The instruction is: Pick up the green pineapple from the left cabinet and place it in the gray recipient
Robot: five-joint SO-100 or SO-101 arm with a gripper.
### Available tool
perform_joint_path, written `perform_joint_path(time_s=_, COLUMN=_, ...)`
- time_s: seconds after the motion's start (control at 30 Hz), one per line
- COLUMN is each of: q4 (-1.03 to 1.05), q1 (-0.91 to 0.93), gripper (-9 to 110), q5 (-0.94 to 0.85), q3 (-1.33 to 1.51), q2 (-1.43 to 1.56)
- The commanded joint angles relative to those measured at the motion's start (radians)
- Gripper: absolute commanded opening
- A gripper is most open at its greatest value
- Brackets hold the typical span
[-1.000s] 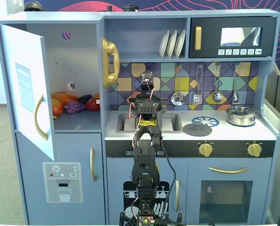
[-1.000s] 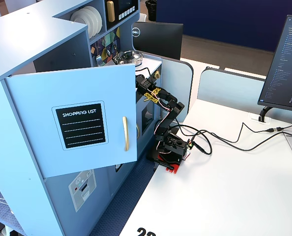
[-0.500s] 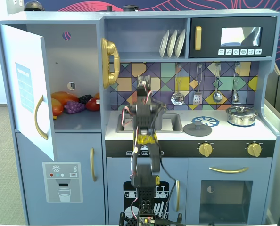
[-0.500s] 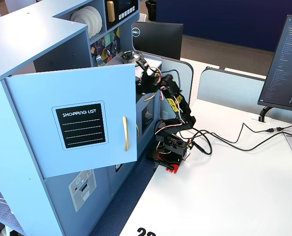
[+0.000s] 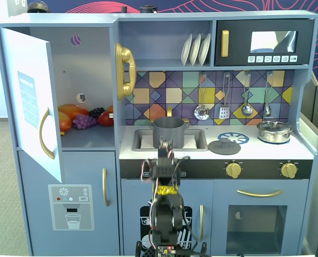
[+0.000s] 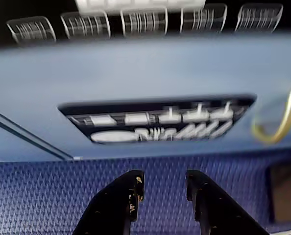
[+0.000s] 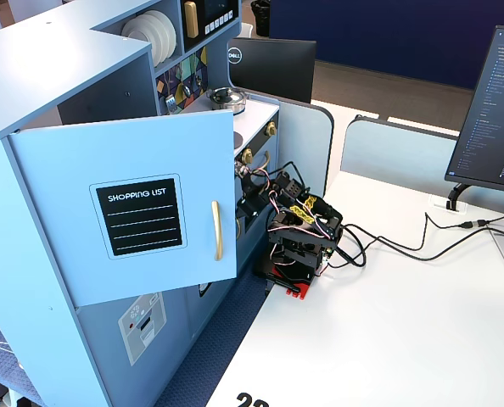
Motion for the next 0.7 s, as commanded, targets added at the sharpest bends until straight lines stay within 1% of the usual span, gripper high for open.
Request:
perform_joint_path(time_s=0.0, q4=0.025, q1=0.025, gripper=0, q5=0.051, q3=0.129, q2=0.080)
perform_joint_path(time_s=0.2, q4=0.095, q1=0.035, gripper=0, q5=0.149, q3=0.268, q2=0.080)
perform_joint_path(time_s=0.27, q4=0.123, q1=0.052, gripper=0, q5=0.135, q3=0.318, q2=0.081)
perform_joint_path(time_s=0.4, q4=0.216, q1=0.051, gripper=0, q5=0.006, q3=0.367, q2=0.078)
perform_joint_path(time_s=0.5, q4=0.276, q1=0.044, gripper=0, q5=-0.017, q3=0.367, q2=0.081)
perform_joint_path(time_s=0.57, q4=0.287, q1=0.037, gripper=0, q5=0.040, q3=0.367, q2=0.081)
perform_joint_path(time_s=0.67, q4=0.288, q1=0.028, gripper=1, q5=0.035, q3=0.367, q2=0.081)
